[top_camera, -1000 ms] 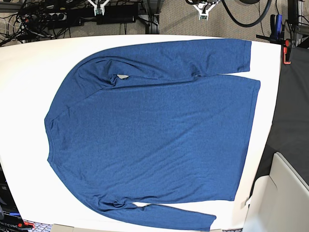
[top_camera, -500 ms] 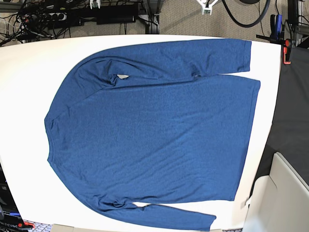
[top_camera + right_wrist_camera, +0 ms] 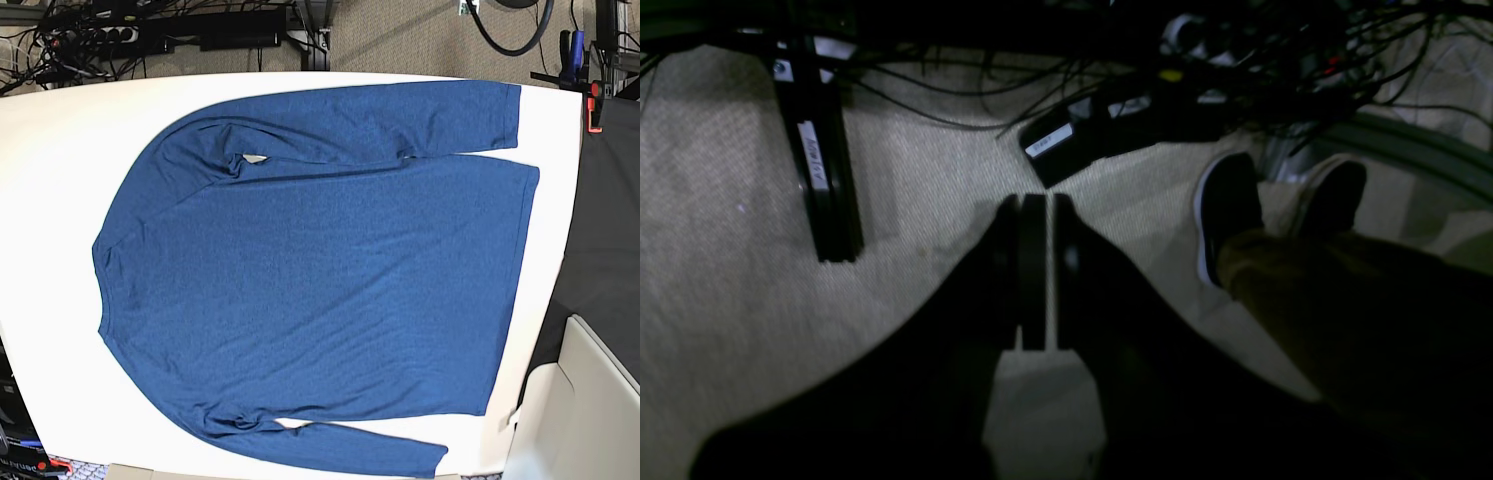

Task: Fold the T-shirt properly
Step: 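Lower both grippers from rest toward the shirt's shoulder corners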

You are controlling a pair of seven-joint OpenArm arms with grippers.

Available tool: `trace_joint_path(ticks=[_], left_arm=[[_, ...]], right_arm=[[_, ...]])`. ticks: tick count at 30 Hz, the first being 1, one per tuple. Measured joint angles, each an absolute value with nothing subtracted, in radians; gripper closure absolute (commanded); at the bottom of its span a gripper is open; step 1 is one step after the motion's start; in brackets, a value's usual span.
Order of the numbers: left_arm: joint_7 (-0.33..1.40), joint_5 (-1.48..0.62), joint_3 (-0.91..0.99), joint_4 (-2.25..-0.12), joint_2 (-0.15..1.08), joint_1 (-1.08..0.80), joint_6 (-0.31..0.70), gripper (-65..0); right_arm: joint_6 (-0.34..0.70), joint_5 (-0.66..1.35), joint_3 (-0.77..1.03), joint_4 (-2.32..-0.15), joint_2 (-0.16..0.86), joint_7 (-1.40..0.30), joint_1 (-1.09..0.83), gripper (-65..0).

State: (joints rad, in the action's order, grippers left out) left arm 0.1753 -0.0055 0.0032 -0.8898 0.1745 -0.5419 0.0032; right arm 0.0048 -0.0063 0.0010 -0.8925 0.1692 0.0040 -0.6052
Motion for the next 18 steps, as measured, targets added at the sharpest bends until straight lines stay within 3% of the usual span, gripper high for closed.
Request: trace_joint_path(ticks=[7,18], left_arm=[[0.179,-0.008,0.005,-1.154,0.181,-0.647,0.009,0.0],[0.189,-0.006,0.144,-1.565,0.18,-0.834,0.007,0.0]], right_arm=[[0.003,-0.001,0.034,-1.222,0.238,0.004,-0.773,0.0],[0.01,-0.004,0.208,-1.718,0.236,0.001,-1.027,0.0]])
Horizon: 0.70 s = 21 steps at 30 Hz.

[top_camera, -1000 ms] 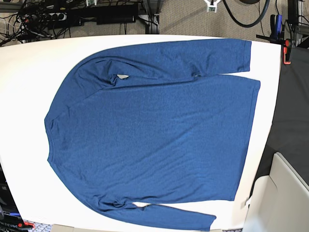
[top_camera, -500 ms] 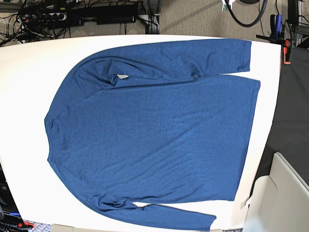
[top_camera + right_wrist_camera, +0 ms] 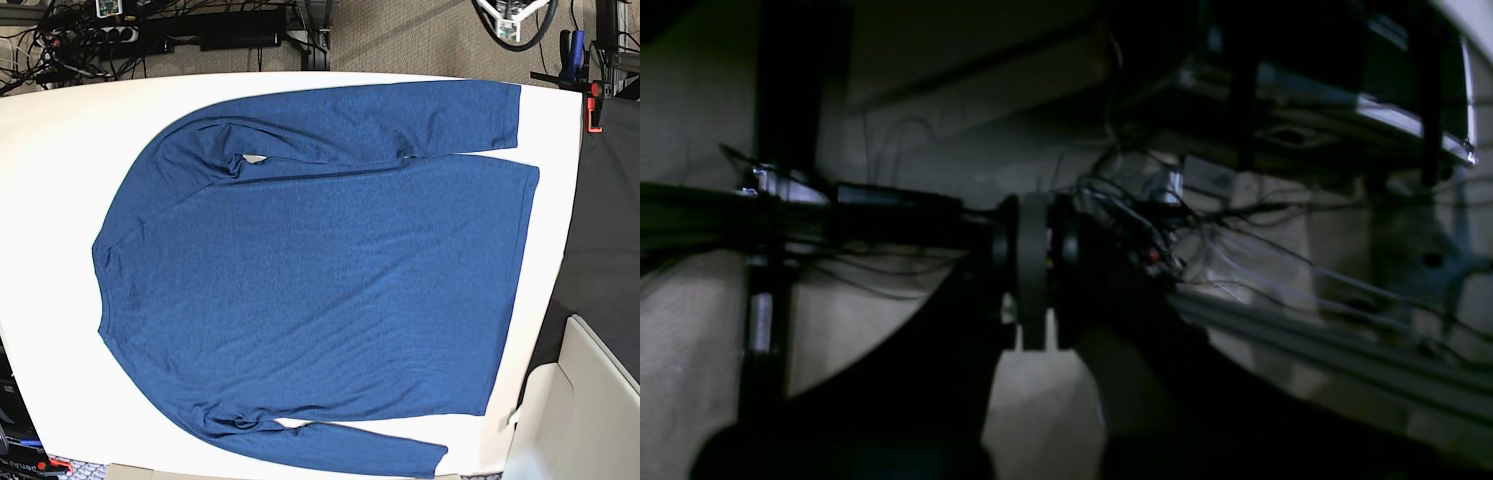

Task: Fold the T-shirt properly
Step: 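Lower both grippers from rest toward the shirt's shoulder corners, then grasp the shirt's shoulder corners with the left and right grippers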

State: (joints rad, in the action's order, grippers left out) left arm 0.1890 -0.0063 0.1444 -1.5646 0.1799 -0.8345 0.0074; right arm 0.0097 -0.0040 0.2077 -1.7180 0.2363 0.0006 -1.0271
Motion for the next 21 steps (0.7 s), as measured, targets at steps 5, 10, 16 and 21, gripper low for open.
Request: trace_joint_path(ticks=[5,10,16,21], left_arm=[[0.211,-0.007,0.153,-1.715,0.181,-0.853,0.007,0.0],[0.331,-0.008,0.153,-1.924,0.182,-0.851,0.002,0.0],[0.371,-0.01,0.15,-2.022,0.181,-0.836,0.008,0.0],[0.4,-0.01,0.124,-2.018,0.18,-0.766,0.009,-3.4]], right_arm=[[0.006,-0.004,0.229,-1.854,0.236,-0.002,-1.053,0.0],[0.01,-0.003,0.25,-1.989,0.235,-0.038,-1.067,0.0],[0.011,-0.003,0.258,-2.031,0.24,-0.086,-1.031,0.0],[0.01,-0.002,0.262,-2.031,0.24,-0.089,-0.988,-6.9]])
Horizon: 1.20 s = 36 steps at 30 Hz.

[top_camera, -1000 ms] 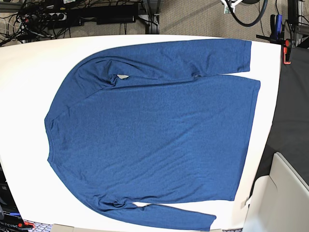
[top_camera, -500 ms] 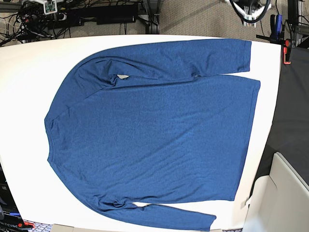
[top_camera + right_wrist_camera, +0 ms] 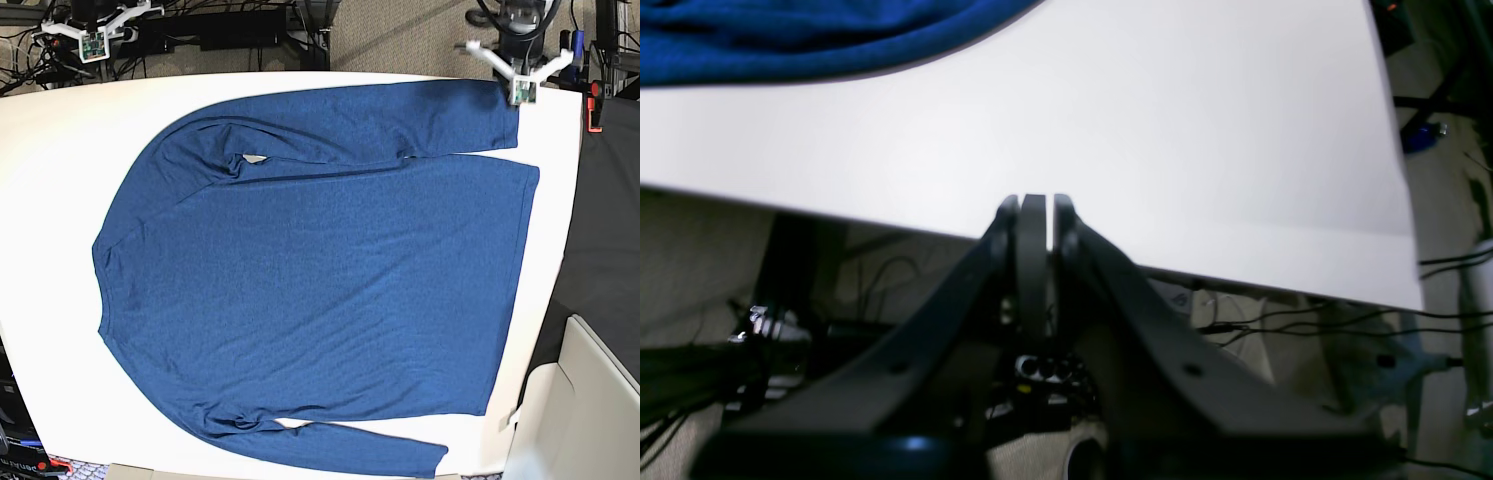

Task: Fold the T-shirt properly
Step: 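Grasp the shirt's shoulder corners with the left and right grippers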

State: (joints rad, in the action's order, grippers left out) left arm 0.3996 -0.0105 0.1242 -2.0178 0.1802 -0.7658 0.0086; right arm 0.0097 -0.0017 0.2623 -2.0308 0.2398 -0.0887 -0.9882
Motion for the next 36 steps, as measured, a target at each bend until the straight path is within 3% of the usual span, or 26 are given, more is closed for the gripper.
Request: trace_joint_path(ticks=[4,12,19,29,36], left_arm=[[0.575,-0.111,0.117,-2.015,0.175,-0.702,0.007,-12.2],[0.776,-0.3,0.215,-2.004,0.18,-0.57,0.002,-23.3],[0.854,-0.32,0.282,-1.991,0.18,-0.542,0.0,-32.3],[0.836,-0.387,0.278,-1.896,0.176,-0.541,0.004,-33.6],[0.789,-0.389,0.282,-1.86,0.181,-0.528,0.007,-33.6]], right_arm=[[0.011,-0.001,0.264,-2.031,0.237,-0.089,-0.939,-16.7],[0.01,-0.001,0.264,-2.03,0.241,-0.093,-0.869,-17.1],[0.02,0.0,0.327,-2.031,0.23,-0.265,-0.783,-17.2],[0.02,0.001,0.351,-2.03,0.229,-0.366,-0.697,-17.3],[0.019,0.212,0.398,-2.03,0.229,-0.447,-0.656,-17.3]])
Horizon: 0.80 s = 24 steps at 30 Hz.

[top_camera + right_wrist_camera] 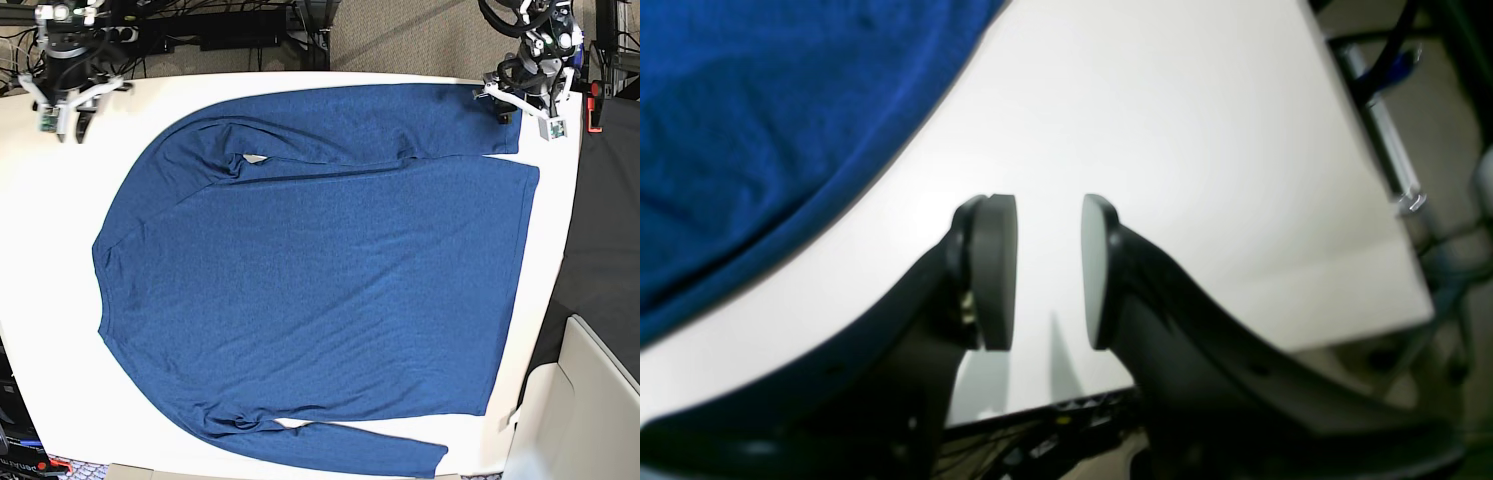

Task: Fold the T-shirt properly
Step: 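Grasp the shirt's shoulder corners with the left and right grippers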

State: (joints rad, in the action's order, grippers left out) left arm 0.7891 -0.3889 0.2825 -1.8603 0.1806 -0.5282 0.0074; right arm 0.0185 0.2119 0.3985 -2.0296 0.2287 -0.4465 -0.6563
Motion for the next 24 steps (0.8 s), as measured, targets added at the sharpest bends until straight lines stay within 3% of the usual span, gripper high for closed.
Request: trace_joint_path(ticks=[4,9,12,18,24], left_arm=[[0.793,-0.389,0.273,-1.856,0.181,-0.518,0.002,-33.5],[0.791,-0.488,0.239,-1.872,0.189,-0.524,0.0,-31.6],[0.804,-0.532,0.233,-1.874,0.206,-0.524,0.001,-23.8],[0.813,-0.547,0.239,-1.871,0.21,-0.524,0.001,-0.9],[0.836,-0.548,0.239,-1.885,0.21,-0.524,0.001,-0.2]], right_arm=[[0.02,0.358,0.457,-2.029,0.234,-0.543,-0.616,-17.3],[0.018,0.386,0.479,-2.029,0.233,-0.64,-0.571,-17.3],[0.018,0.395,0.476,-2.029,0.233,-0.657,-0.565,-17.3],[0.018,0.435,0.458,-2.029,0.229,-0.659,-0.565,-17.3],[0.01,0.483,0.434,-2.028,0.228,-0.723,-0.545,-17.3]])
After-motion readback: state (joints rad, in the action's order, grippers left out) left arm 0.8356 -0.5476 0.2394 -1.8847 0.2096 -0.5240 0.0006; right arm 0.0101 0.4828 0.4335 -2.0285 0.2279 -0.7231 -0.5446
